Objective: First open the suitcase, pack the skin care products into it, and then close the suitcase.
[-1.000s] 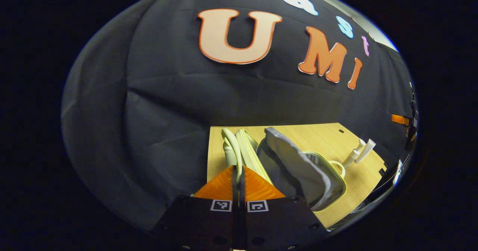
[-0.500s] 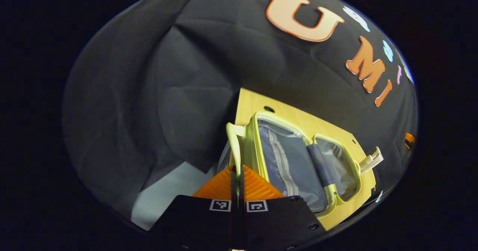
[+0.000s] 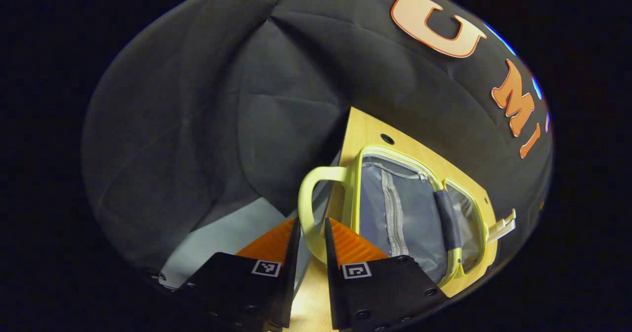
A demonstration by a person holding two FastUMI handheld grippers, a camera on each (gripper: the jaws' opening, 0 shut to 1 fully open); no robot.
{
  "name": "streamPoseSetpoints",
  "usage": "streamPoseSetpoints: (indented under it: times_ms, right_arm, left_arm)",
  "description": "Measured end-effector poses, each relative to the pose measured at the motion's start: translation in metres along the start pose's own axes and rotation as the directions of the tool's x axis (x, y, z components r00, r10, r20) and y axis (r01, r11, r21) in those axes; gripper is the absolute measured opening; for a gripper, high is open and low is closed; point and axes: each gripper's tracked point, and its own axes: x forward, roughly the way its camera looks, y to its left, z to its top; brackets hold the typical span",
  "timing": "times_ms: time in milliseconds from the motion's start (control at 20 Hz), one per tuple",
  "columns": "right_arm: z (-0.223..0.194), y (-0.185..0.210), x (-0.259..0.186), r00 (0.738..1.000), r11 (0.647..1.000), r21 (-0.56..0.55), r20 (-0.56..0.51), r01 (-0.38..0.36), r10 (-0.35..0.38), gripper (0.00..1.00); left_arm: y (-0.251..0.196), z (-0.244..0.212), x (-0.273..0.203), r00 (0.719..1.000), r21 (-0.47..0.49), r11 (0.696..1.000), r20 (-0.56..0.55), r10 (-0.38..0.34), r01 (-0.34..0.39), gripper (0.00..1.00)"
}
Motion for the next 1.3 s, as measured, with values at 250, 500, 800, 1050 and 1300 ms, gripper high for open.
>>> streamPoseSetpoints:
  times_ms: [250, 500, 800, 1050, 1300]
  right_arm:
    - [-0.008, -0.014, 0.011, 0.999, 0.999, -0.015, -0.002, -0.036, 0.035, 0.95]
    - [-0.015, -0.031, 0.03, 0.994, 0.994, -0.033, 0.011, -0.108, 0.109, 0.95]
    - [-0.041, -0.065, 0.06, 0.983, 0.981, -0.07, 0.021, -0.179, 0.181, 0.95]
    - [-0.068, -0.104, 0.072, 0.987, 0.985, -0.056, 0.011, -0.162, 0.163, 0.95]
    - [-0.102, -0.135, 0.081, 0.993, 0.991, -0.066, -0.027, -0.118, 0.116, 0.95]
  left_arm:
    - [-0.059, 0.057, -0.053, 0.978, 0.137, 0.988, 0.204, 0.036, -0.065, 0.97]
    - [-0.211, 0.119, -0.149, 0.84, 0.222, 0.961, 0.542, 0.02, -0.166, 0.98]
    - [-0.397, 0.053, -0.187, 0.792, 0.19, 0.98, 0.606, -0.071, -0.058, 0.98]
    - [-0.527, -0.063, -0.134, 0.847, 0.262, 0.96, 0.485, -0.218, 0.097, 0.98]
    - [-0.606, -0.142, -0.088, 0.857, 0.413, 0.901, 0.409, -0.312, 0.131, 0.98]
